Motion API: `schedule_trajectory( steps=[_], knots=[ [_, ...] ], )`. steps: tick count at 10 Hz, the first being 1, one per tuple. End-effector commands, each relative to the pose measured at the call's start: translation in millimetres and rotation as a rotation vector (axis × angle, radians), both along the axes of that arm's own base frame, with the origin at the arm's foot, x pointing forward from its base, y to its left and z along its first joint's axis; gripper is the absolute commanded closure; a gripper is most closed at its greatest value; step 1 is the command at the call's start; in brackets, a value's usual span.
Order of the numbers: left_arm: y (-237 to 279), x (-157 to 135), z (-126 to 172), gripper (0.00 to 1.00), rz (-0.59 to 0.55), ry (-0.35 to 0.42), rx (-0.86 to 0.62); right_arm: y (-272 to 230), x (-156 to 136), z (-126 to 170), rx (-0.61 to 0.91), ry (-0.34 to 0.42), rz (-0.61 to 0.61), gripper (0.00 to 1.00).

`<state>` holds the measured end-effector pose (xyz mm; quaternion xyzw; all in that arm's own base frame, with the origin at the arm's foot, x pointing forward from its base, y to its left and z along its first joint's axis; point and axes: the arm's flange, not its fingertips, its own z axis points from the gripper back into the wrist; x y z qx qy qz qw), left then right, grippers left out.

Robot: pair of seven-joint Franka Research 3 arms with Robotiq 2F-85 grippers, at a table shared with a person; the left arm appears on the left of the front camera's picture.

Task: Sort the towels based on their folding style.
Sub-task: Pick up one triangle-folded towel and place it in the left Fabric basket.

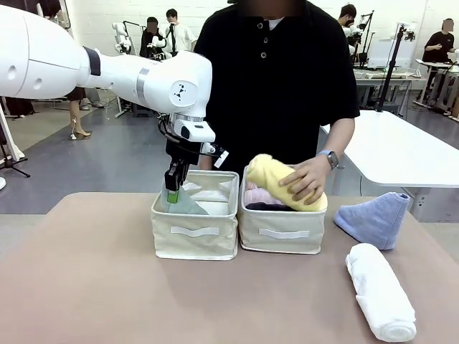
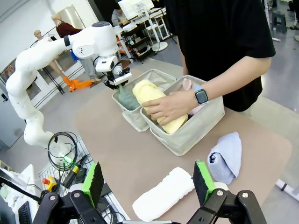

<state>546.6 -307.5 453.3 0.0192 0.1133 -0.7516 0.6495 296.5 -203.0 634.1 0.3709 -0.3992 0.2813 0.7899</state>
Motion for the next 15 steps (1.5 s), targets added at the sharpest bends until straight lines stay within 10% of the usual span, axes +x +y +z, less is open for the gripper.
schedule_trajectory(
  steps=[1,2,3,15],
  knots=[
    [3.2,-10.7,-3.0,0.32,-0.02,-0.052,-0.017,0.2,0.8,-1.2,0.011,-0.013,0.009,0.0],
    [3.4,-10.8,-1.6,0.26,-0.019,-0.056,-0.02,0.2,0.8,-1.2,0.011,-0.013,0.009,0.0],
    [3.8,-10.8,-0.7,0.0,-0.02,-0.054,-0.02,0.2,0.8,-1.2,0.011,-0.013,0.009,0.0],
    [13.4,-35.0,38.0,0.0,-0.105,-0.046,-0.1,0.2,0.8,-1.2,0.011,-0.013,0.009,0.0]
  ],
)
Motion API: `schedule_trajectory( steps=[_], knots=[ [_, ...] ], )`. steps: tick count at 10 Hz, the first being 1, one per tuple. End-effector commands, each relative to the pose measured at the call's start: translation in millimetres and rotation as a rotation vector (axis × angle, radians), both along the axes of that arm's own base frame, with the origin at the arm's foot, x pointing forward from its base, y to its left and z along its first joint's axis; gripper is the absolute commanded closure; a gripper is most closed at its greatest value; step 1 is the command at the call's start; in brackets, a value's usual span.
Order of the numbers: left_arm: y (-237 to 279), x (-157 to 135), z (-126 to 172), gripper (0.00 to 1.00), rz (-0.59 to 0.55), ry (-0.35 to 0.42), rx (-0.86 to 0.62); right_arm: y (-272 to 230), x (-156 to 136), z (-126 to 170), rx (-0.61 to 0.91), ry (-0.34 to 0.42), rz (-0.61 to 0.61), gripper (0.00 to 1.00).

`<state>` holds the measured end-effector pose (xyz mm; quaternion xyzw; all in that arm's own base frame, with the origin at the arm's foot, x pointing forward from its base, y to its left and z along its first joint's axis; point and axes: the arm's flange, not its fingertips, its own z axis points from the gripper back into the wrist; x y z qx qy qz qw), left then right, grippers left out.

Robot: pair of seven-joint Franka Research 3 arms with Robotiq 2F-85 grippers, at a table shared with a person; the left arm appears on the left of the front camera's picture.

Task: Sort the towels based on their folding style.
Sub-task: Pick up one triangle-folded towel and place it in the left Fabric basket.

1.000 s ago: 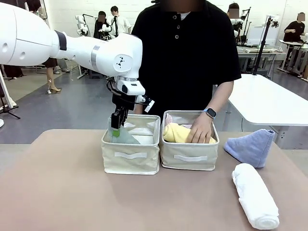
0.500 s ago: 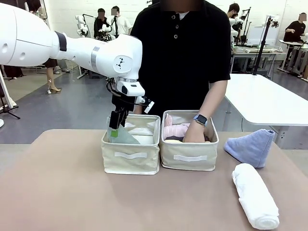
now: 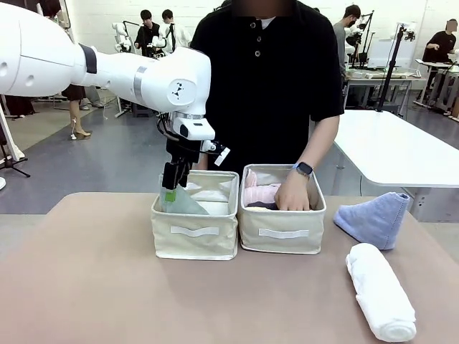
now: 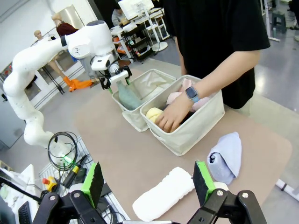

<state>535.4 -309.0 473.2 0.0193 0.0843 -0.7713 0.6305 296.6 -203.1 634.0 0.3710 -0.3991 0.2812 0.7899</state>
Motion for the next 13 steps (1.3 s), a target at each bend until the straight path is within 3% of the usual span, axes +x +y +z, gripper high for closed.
schedule_trajectory(
  steps=[1,2,4,8,10,13],
  knots=[
    [29.6,-43.7,49.5,0.0,-0.087,-0.059,-0.123,0.2,0.8,-1.0,0.011,-0.013,0.009,0.0],
    [59.0,-62.5,88.5,0.0,-0.095,-0.066,-0.25,0.2,0.8,-1.0,0.011,-0.013,0.009,0.0],
    [132.8,-90.5,136.4,0.0,0.027,-0.203,-0.425,0.2,0.8,-1.0,0.011,-0.013,0.009,0.0],
    [224.6,-89.0,134.1,0.0,0.157,-0.133,-0.587,0.2,0.8,-1.0,0.011,-0.013,0.009,0.0],
    [228.4,-83.4,132.0,0.0,0.2,-0.104,-0.532,0.2,0.8,-1.0,0.011,-0.013,0.009,0.0],
    [242.1,-88.2,133.9,0.0,0.191,-0.129,-0.556,0.2,0.8,-1.0,0.011,-0.013,0.009,0.0]
  ],
)
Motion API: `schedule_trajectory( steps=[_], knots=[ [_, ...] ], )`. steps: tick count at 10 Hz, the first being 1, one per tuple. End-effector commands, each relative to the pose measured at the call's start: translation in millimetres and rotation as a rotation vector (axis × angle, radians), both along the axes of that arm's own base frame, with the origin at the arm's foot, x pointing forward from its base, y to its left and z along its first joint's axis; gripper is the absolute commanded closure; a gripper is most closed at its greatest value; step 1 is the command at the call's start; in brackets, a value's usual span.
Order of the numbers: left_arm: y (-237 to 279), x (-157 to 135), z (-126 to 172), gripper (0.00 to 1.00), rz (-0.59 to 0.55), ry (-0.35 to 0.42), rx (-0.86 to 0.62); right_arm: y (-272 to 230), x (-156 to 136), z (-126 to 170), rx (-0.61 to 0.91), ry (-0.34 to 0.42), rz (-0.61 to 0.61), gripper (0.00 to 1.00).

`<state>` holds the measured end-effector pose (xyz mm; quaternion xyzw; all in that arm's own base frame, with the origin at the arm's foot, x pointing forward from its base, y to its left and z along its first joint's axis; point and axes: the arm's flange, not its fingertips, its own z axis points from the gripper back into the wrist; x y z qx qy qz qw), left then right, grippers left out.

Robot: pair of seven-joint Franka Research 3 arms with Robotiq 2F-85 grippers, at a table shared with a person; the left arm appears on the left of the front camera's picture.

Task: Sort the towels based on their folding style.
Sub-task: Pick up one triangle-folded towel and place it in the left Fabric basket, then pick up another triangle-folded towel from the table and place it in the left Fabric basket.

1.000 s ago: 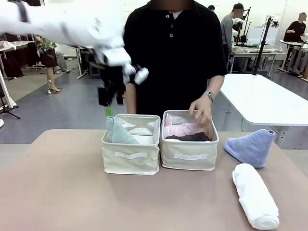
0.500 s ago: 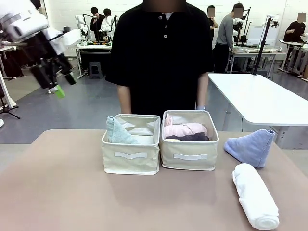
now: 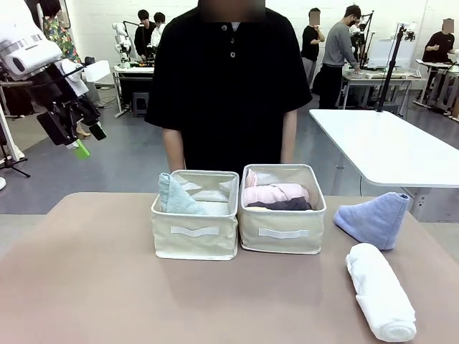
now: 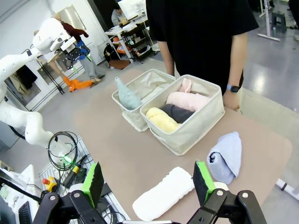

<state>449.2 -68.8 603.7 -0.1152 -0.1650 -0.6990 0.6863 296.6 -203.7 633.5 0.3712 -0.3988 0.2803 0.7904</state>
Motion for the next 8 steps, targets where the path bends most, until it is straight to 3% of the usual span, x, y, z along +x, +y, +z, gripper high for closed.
schedule_trajectory(
  steps=[1,5,6,8],
  knots=[
    [1.9,-2.0,3.4,0.0,0.0,-0.009,-0.003,0.9,0.8,-0.6,0.011,-0.015,0.011,0.0],
    [0.2,-0.8,2.1,0.0,0.0,-0.004,-0.001,0.9,0.8,-0.6,0.011,-0.015,0.011,0.0],
    [25.3,9.2,35.7,0.0,-0.117,0.093,-0.157,0.9,0.8,-0.6,0.011,-0.015,0.011,0.0],
    [92.3,17.1,74.9,0.0,-0.123,0.144,-0.407,0.9,0.8,-0.6,0.011,-0.015,0.011,0.0]
  ],
)
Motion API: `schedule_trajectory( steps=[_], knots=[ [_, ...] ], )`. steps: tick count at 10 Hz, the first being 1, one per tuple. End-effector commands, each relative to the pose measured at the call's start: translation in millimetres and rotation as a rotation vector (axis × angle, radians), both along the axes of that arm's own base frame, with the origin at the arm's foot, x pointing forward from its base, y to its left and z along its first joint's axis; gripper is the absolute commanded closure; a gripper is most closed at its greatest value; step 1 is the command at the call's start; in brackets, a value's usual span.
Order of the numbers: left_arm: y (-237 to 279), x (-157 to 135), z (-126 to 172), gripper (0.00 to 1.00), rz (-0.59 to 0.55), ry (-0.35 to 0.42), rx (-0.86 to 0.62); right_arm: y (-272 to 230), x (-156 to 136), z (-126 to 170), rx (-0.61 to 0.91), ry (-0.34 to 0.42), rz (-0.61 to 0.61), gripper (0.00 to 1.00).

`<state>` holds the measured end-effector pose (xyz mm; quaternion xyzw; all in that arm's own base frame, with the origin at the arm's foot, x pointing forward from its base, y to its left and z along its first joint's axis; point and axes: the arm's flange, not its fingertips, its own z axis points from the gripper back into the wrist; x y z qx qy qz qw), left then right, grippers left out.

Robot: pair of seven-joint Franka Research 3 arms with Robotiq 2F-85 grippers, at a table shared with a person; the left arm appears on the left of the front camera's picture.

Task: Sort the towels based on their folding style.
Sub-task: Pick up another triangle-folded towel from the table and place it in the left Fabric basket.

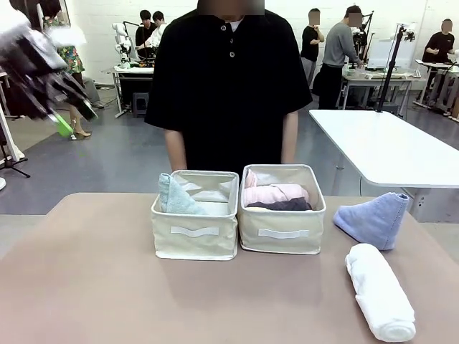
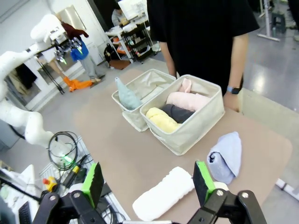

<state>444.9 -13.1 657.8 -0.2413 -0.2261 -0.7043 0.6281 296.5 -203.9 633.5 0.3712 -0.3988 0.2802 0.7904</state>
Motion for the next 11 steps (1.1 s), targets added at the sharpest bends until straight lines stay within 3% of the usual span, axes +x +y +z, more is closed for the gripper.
schedule_trajectory(
  steps=[1,3,6,8,10,11],
  knots=[
    [69.5,21.1,31.3,0.0,-0.019,0.078,-0.194,1.0,0.9,-0.5,0.01,-0.015,0.011,0.0],
    [132.7,13.8,37.7,0.0,0.02,0.025,-0.271,1.0,0.9,-0.5,0.01,-0.015,0.011,0.0],
    [209.3,6.8,23.8,0.0,0.348,-0.199,-0.251,1.0,0.9,-0.5,0.01,-0.015,0.011,0.0],
    [240.5,-3.0,16.1,0.0,0.435,-0.204,-0.275,1.0,0.9,-0.5,0.01,-0.015,0.011,0.0],
    [243.8,-6.2,9.1,0.0,0.428,-0.168,-0.332,-0.2,0.1,-0.3,0.0,0.001,0.0,0.0],
    [262.4,1.2,19.9,0.0,0.448,-0.188,-0.259,43.8,-6.9,3.1,-0.149,-0.019,0.156,0.0]
  ],
)
